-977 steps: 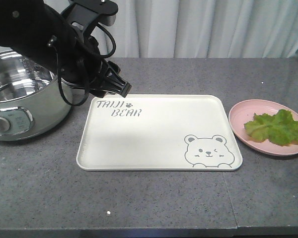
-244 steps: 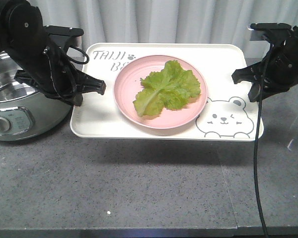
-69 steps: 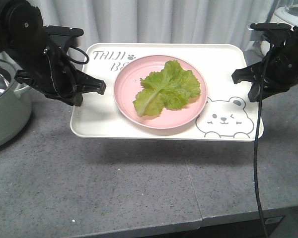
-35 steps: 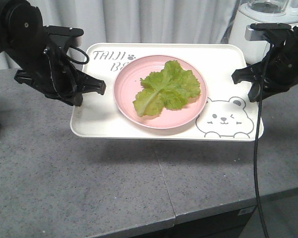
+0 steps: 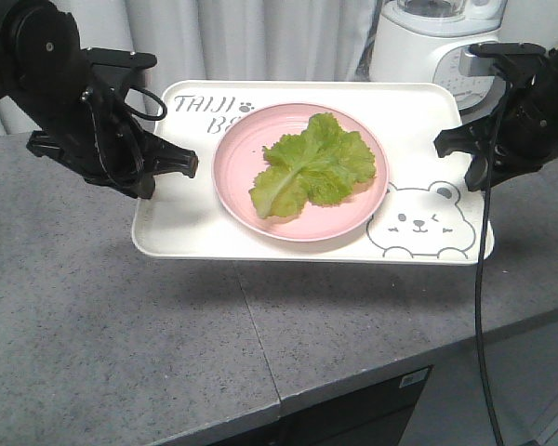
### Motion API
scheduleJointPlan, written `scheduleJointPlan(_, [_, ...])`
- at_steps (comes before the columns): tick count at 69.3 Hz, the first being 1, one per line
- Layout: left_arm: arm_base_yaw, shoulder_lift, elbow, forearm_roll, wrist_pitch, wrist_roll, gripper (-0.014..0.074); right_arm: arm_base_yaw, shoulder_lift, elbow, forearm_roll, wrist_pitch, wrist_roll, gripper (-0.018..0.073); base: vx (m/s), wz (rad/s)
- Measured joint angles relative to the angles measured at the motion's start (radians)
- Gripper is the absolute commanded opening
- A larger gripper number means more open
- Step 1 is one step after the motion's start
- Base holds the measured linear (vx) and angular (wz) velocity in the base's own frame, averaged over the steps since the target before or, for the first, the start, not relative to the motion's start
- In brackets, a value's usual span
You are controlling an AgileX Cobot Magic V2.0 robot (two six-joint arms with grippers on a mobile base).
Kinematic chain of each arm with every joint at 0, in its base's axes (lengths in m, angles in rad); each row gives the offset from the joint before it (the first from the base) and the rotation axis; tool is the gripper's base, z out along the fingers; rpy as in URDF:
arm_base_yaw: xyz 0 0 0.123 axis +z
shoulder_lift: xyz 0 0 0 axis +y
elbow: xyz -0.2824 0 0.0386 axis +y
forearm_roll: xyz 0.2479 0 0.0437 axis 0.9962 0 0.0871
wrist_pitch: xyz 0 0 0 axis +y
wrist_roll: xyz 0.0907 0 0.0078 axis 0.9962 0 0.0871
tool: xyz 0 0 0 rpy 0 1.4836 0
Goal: Transfer vegetables to tray and serve
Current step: 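Turn the base away from the counter while holding the tray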
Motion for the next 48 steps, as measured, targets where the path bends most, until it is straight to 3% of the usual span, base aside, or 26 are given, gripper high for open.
scheduleJointPlan(48, [0.0,0.0,0.0,0.0,0.0,0.0,-0.0006,0.0,0.0,0.0,0.0,0.0,0.0,-0.0006,-0.01,-0.16])
